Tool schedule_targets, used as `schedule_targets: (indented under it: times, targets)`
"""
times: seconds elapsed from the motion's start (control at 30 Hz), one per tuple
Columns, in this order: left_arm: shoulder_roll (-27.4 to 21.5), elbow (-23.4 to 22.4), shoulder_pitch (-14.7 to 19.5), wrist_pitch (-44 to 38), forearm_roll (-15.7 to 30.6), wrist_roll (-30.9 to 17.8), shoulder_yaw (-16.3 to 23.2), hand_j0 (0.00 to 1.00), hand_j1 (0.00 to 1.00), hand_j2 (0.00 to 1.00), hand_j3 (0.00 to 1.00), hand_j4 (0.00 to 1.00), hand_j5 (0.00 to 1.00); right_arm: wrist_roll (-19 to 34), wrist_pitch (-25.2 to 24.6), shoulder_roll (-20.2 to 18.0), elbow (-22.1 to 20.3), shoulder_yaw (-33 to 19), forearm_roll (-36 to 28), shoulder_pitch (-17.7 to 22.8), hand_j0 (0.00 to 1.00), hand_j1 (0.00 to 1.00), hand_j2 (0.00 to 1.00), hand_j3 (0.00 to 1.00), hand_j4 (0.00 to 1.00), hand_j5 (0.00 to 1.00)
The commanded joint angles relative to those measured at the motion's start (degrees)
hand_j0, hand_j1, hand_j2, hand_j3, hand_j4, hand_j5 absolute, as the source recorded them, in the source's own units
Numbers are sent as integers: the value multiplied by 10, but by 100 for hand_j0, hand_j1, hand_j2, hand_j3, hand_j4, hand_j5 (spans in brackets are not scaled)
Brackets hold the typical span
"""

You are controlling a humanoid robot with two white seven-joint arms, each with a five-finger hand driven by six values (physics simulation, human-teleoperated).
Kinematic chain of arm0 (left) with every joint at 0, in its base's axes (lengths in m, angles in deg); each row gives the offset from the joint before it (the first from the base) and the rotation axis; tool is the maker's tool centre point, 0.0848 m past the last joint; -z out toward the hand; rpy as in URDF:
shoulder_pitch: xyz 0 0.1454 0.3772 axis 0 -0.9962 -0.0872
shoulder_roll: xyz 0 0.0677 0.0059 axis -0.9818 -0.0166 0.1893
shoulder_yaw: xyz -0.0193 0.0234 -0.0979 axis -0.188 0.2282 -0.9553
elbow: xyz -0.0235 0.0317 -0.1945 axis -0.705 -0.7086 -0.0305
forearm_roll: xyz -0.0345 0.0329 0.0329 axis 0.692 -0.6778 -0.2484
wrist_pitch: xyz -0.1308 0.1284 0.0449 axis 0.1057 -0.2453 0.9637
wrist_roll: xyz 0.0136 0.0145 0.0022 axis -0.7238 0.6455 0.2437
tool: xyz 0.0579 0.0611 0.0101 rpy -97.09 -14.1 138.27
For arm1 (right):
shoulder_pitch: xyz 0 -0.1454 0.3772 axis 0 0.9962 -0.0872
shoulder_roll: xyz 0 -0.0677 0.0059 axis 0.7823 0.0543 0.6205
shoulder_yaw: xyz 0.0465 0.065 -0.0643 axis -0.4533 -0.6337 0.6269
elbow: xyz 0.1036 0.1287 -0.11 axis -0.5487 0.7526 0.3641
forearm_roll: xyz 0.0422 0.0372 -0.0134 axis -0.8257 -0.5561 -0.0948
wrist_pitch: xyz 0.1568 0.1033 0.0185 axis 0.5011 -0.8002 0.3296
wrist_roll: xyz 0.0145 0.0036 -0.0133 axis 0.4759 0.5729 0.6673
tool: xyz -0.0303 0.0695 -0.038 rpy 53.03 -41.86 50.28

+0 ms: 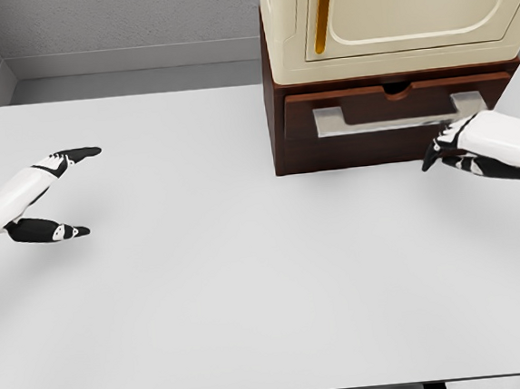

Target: Put the switch into the drawer with left arm, and close the drawer with right arm

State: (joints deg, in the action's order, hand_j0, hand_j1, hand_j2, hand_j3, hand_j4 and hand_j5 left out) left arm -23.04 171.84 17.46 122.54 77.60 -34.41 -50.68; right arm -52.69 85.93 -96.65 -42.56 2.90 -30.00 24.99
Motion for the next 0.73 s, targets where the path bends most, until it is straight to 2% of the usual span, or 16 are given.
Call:
schedule_targets:
  times: [0.0,0.2,0.33,0.43,0.53,0.6,0.7]
  targets:
    - [0,1,0,-2,6,0,0,100,100,100,100,100,100,-1,-1,2,7,5,0,0,48,48,48,48,48,48]
    - [0,14,-10,-2,9,0,0,100,100,100,100,100,100,-1,-1,15,27,10,3,-16,48,48,48,48,48,48]
    - [0,14,-18,-2,9,0,-10,100,100,100,100,100,100,-1,-1,23,54,30,7,-43,48,48,48,48,48,48]
    - [0,14,-22,-2,10,0,-11,100,100,100,100,100,100,-1,-1,21,55,30,7,-46,49,49,49,49,49,49]
    - [0,14,-25,-2,10,0,-13,100,100,100,100,100,100,-2,-1,11,30,30,5,-33,51,51,51,51,51,51]
    - [0,14,-25,-2,13,0,-13,100,100,100,100,100,100,-3,-1,-12,18,23,0,-5,51,51,51,51,51,51]
    - [0,14,-25,-2,13,0,-13,100,100,100,100,100,100,-7,-1,-25,13,23,-2,4,51,51,51,51,51,51]
